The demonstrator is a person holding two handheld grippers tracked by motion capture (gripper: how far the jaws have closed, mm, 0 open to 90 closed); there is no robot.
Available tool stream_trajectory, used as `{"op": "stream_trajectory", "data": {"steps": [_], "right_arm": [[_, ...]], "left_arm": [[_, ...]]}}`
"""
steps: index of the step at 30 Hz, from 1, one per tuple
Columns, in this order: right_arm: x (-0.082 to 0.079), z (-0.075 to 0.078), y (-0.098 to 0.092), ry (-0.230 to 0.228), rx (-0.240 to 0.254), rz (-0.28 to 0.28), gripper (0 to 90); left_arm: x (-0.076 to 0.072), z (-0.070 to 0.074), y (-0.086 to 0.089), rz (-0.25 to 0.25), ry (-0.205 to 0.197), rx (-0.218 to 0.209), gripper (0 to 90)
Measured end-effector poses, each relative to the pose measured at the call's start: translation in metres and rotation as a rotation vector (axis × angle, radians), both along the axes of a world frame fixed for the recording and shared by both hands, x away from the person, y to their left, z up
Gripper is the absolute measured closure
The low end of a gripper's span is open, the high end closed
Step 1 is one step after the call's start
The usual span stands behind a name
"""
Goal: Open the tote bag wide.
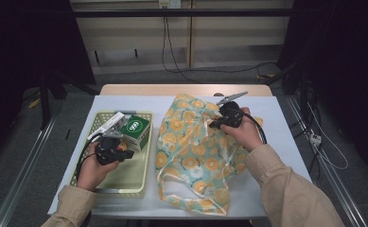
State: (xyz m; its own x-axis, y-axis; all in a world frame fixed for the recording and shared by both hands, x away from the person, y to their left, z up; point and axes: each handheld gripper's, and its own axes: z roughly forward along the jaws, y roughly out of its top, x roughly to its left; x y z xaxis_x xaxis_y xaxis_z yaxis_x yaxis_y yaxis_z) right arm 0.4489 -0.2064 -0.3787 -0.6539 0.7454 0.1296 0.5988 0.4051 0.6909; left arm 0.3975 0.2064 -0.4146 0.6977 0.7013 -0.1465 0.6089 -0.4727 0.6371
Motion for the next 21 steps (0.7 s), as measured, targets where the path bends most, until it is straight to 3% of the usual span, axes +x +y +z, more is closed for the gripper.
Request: {"op": "stream_trajectory", "data": {"steps": [6, 10, 19, 21], "right_arm": [[0.000, 0.001, 0.001, -0.005, 0.000, 0.003, 88.7], [0.000, 0.002, 0.000, -0.010, 0.002, 0.001, 88.7], [0.001, 0.000, -0.001, -0.001, 0.008, 0.005, 88.7], [0.001, 0.000, -0.001, -0.004, 0.011, 0.005, 88.8]], "left_arm": [[0.003, 0.010, 0.019, 0.098, -0.071, 0.066, 90.0], [0.009, 0.006, 0.027, 0.140, -0.073, 0.108, 90.0], [0.030, 0.001, 0.023, 0.214, -0.114, 0.092, 90.0], [0.035, 0.000, 0.021, 0.231, -0.124, 0.114, 90.0]]}}
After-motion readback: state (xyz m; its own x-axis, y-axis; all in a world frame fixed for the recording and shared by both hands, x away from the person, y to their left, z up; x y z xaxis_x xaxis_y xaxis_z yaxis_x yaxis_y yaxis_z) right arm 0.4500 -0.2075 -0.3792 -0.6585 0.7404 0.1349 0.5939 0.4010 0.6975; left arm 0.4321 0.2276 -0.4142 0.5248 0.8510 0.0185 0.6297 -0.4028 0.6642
